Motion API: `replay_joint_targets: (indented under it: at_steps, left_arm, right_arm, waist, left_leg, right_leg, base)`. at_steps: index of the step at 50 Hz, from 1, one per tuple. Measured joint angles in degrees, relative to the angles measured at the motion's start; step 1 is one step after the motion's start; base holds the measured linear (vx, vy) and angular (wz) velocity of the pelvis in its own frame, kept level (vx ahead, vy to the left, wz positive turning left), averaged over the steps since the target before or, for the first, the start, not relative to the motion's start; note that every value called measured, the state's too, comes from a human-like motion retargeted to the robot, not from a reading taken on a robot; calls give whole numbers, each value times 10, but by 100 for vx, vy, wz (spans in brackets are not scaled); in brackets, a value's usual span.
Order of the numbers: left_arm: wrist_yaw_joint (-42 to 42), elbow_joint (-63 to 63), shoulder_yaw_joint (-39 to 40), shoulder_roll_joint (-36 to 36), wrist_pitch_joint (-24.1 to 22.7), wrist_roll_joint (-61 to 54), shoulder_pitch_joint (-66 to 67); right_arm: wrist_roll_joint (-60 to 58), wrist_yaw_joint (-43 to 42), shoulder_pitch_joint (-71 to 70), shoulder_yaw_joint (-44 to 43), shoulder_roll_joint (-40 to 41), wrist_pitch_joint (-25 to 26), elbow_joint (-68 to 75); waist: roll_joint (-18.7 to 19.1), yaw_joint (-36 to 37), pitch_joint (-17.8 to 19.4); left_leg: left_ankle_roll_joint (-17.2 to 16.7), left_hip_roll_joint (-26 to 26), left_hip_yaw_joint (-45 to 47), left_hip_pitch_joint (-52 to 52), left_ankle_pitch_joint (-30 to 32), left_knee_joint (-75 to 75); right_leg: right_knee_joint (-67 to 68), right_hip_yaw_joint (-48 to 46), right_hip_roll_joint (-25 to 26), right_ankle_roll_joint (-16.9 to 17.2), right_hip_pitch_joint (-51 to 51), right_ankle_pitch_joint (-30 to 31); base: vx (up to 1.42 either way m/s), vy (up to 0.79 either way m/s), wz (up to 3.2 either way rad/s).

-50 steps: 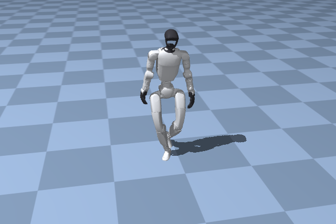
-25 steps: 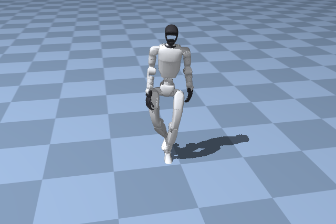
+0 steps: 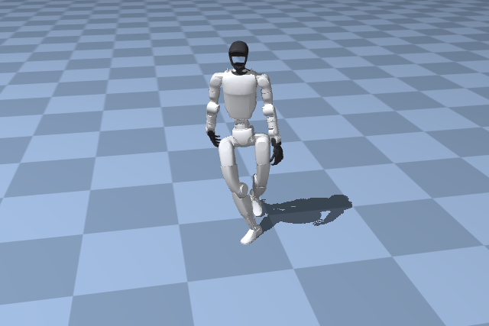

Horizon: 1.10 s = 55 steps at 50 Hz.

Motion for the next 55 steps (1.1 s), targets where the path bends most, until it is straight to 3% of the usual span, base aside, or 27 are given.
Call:
replay_joint_targets:
  at_steps: [3,5,7,9,13,16,19,20,22,25,30,33,36,40,42,44,46,50,53,55]
  left_arm:
    - [38,42,10,-9,-13,-2,24]
    - [48,74,13,-10,-16,-4,29]
    - [20,95,12,-3,-16,-3,32]
    - [-6,104,13,4,-9,1,37]
    - [-14,105,23,15,11,0,48]
    - [6,101,31,12,16,-15,57]
    - [16,95,33,3,16,-31,68]
    - [16,93,34,-2,15,-36,71]
    - [11,93,34,-4,14,-37,73]
    - [6,97,19,-6,20,-25,68]
    - [14,76,-15,-11,30,-18,56]
    - [23,29,30,-11,22,-55,55]
    - [64,-10,78,-10,-5,-151,55]
    - [122,-9,116,-3,-68,-262,55]
    - [130,6,128,3,-68,-283,56]
    - [121,22,130,11,-54,-278,60]
    - [104,37,127,19,-36,-256,69]
    - [84,60,105,21,1,-191,87]
    - [69,63,75,4,23,-131,92]
    - [53,57,50,-9,22,-92,93]
  right_arm:
    - [-8,-12,-17,11,2,-6,-33]
    - [0,-27,-31,21,12,-18,-68]
    - [12,-40,-44,35,27,-35,-110]
    - [21,-48,-56,54,41,-53,-152]
    - [11,-51,-80,100,64,-87,-229]
    - [-12,-50,-97,131,76,-104,-270]
    - [-33,-69,-126,160,83,-115,-263]
    - [-40,-78,-139,169,86,-113,-252]
    - [-53,-85,-159,182,98,-90,-228]
    - [-59,-77,-167,183,112,-55,-210]
    - [-48,-60,-159,160,93,-70,-189]
    - [-40,-87,-161,146,83,-48,-167]
    - [10,-139,-163,119,74,-73,-130]
    - [116,-178,-141,94,60,-155,-105]
    - [141,-182,-129,81,61,-166,-102]
    - [143,-185,-118,74,60,-167,-98]
    - [130,-189,-110,75,58,-163,-91]
    - [96,-192,-93,81,56,-149,-73]
    - [90,-184,-73,69,52,-139,-53]
    - [97,-175,-58,57,45,-133,-37]
  waist:
    - [12,-11,-8]
    - [16,-18,-13]
    - [15,-20,-18]
    - [15,-13,-20]
    - [20,0,-21]
    - [24,-5,-30]
    - [23,-21,-38]
    - [21,-25,-40]
    - [24,-27,-37]
    - [40,-22,-32]
    - [47,-86,-40]
    - [46,-115,-34]
    - [39,-99,-32]
    - [37,-62,-42]
    - [38,-57,-46]
    - [37,-66,-47]
    - [35,-80,-48]
    - [35,-101,-52]
    - [43,-92,-58]
    - [46,-82,-61]
  left_leg:
    - [0,38,45,-17,86,99]
    - [0,45,12,-74,112,192]
    - [0,51,-9,-133,31,260]
    - [0,96,9,-160,-42,284]
    - [0,168,43,-208,-131,242]
    - [0,125,-30,-285,-155,150]
    - [-5,37,-190,-330,-141,34]
    - [-13,-3,-262,-330,-127,-8]
    - [-81,-5,-353,-311,-112,-67]
    - [-158,16,-390,-278,-64,-126]
    - [-72,41,-264,-264,-116,-123]
    - [-78,59,-205,-252,-110,-138]
    - [-88,81,-97,-222,-110,-172]
    - [-89,93,33,-186,-115,-211]
    - [-89,100,81,-172,-120,-218]
    - [-86,101,118,-159,-125,-222]
    - [-80,97,147,-145,-131,-227]
    - [-75,82,210,-115,-140,-250]
    - [-85,71,268,-90,-145,-270]
    - [-94,58,301,-71,-148,-282]
  right_leg:
    - [-5,-1,9,14,41,-24]
    - [-21,5,19,20,58,-25]
    - [-31,18,24,25,64,-19]
    - [-36,36,31,27,72,-18]
    - [-47,84,44,33,82,-6]
    - [-54,118,32,52,67,20]
    - [-43,167,12,75,42,34]
    - [-34,189,2,85,33,35]
    - [-16,234,7,93,21,34]
    - [4,317,34,107,7,37]
    - [23,403,41,140,-26,44]
    - [33,433,43,170,-54,63]
    - [43,296,3,196,-83,76]
    - [28,-35,-32,148,-67,38]
    - [15,-157,-26,137,-38,30]
    - [16,-174,-16,150,-25,36]
    - [27,-128,-7,161,-26,32]
    - [29,-48,4,144,-20,11]
    - [0,-106,-2,123,16,-7]
    - [-22,-139,-5,136,38,-22]
  base:
    - [63,12,-86]
    - [40,-7,-93]
    - [32,-7,-112]
    - [28,-8,-150]
    - [18,14,-169]
    - [2,39,-159]
    - [3,38,-177]
    - [8,35,-233]
    - [24,29,-273]
    - [19,29,-276]
    - [6,33,-169]
    - [-12,35,-227]
    - [-16,23,-309]
    - [-19,16,-316]
    - [-21,9,-274]
    - [-12,8,-216]
    - [-11,3,-202]
    - [-11,-5,-205]
    - [-1,-2,-206]
    - [8,5,-186]
